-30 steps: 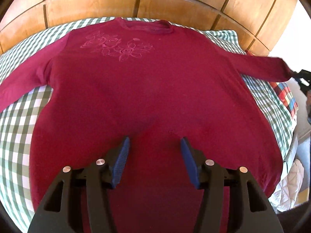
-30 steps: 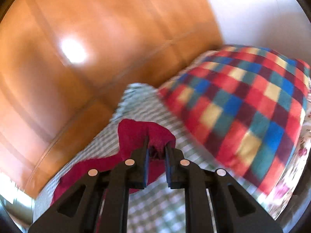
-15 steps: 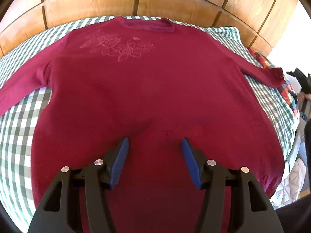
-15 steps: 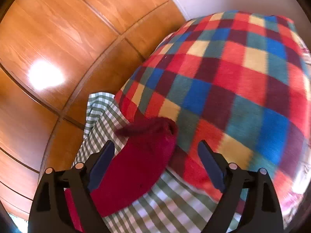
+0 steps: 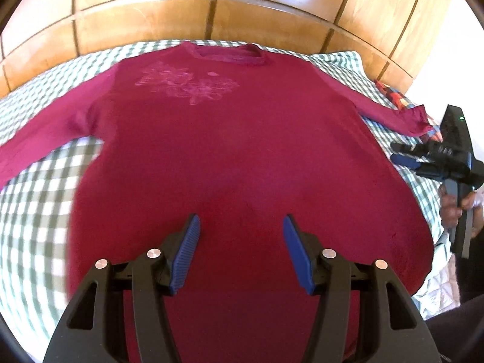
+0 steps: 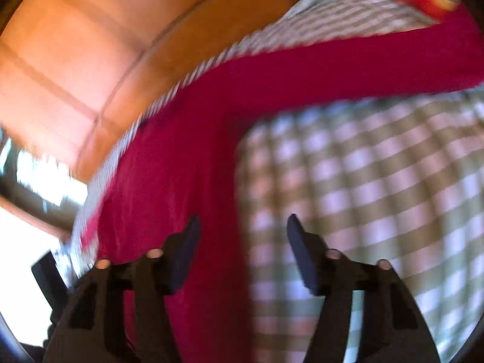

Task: Fold small clothes
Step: 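Smooth the sweater body flat with both grippers, pressing the fabric down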

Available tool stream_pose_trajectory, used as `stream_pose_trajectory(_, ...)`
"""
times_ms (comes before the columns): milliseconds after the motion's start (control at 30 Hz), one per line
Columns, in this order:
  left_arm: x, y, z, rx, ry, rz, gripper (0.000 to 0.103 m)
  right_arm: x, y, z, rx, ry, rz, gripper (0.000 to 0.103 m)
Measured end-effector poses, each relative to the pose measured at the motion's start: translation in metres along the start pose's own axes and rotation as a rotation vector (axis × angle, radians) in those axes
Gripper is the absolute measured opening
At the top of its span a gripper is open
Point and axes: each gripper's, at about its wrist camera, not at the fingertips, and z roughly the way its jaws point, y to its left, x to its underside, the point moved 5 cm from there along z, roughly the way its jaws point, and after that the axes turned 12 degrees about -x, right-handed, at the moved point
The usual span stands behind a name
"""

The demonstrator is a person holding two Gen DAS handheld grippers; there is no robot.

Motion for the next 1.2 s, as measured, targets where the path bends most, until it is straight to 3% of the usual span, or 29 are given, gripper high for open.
stream_pose_trajectory(67,0.008,0.012,-0.001,-0.012,0.015,-0.018,0.056,0.009,0.01,0.006,0.063,0.013,-0.059,0.032)
stream_pose_trajectory(100,0.011,0.017,0.0,-0.02,0.025,-0.023,0.056,0.012,0.013,0.005,0.069,0.03,-0.063,0.007)
stream_pose_trajectory(267,0.039,0.041,-0.005,-0.009,0.042,-0.021,0.056,0.036,0.012,-0.009,0.204,0.04,-0.129,0.006)
stream_pose_trajectory(333,0.051,0.044,-0.012,-0.015,0.026,0.001,0.056,0.04,0.0,-0.009,0.187,0.01,-0.104,0.007)
stream_pose_trajectory(500,0.057,0.048,-0.028,-0.003,0.013,-0.001,0.056,0.039,-0.002,-0.019,0.136,-0.018,-0.046,0.016)
stream_pose_trajectory(567,0.05,0.057,-0.039,0.0,-0.033,-0.048,0.056,0.036,0.001,-0.03,0.143,-0.039,-0.041,0.028)
stream_pose_trajectory(633,0.038,0.076,-0.048,-0.036,-0.088,-0.113,0.056,0.033,0.008,-0.042,0.163,-0.084,-0.058,0.048)
stream_pose_trajectory(733,0.025,0.118,-0.054,-0.087,-0.121,-0.255,0.056,0.03,0.025,-0.046,0.161,-0.097,-0.12,0.053)
stream_pose_trajectory(833,0.022,0.158,-0.05,-0.065,-0.101,-0.395,0.056,0.035,0.033,-0.038,0.17,-0.066,-0.152,0.062)
stream_pose_trajectory(933,0.023,0.169,-0.038,-0.026,-0.052,-0.423,0.056,0.048,0.029,-0.027,0.167,-0.024,-0.135,0.062)
stream_pose_trajectory(1033,0.027,0.164,-0.019,0.075,0.019,-0.43,0.056,0.062,0.026,-0.022,0.168,-0.003,-0.13,0.061)
stream_pose_trajectory(1067,0.027,0.159,-0.013,0.096,0.032,-0.43,0.056,0.067,0.026,-0.021,0.19,-0.01,-0.142,0.059)
stream_pose_trajectory(1100,0.028,0.155,-0.008,0.104,0.04,-0.429,0.054,0.067,0.027,-0.02,0.211,-0.012,-0.151,0.05)
stream_pose_trajectory(1133,0.028,0.15,-0.004,0.101,0.047,-0.419,0.045,0.068,0.026,-0.02,0.237,-0.012,-0.163,0.035)
stream_pose_trajectory(1167,0.028,0.143,0.0,0.095,0.061,-0.395,0.019,0.068,0.025,-0.021,0.25,-0.007,-0.169,0.023)
stream_pose_trajectory(1200,0.03,0.137,0.002,0.081,0.074,-0.375,0.014,0.068,0.026,-0.023,0.252,-0.004,-0.172,0.009)
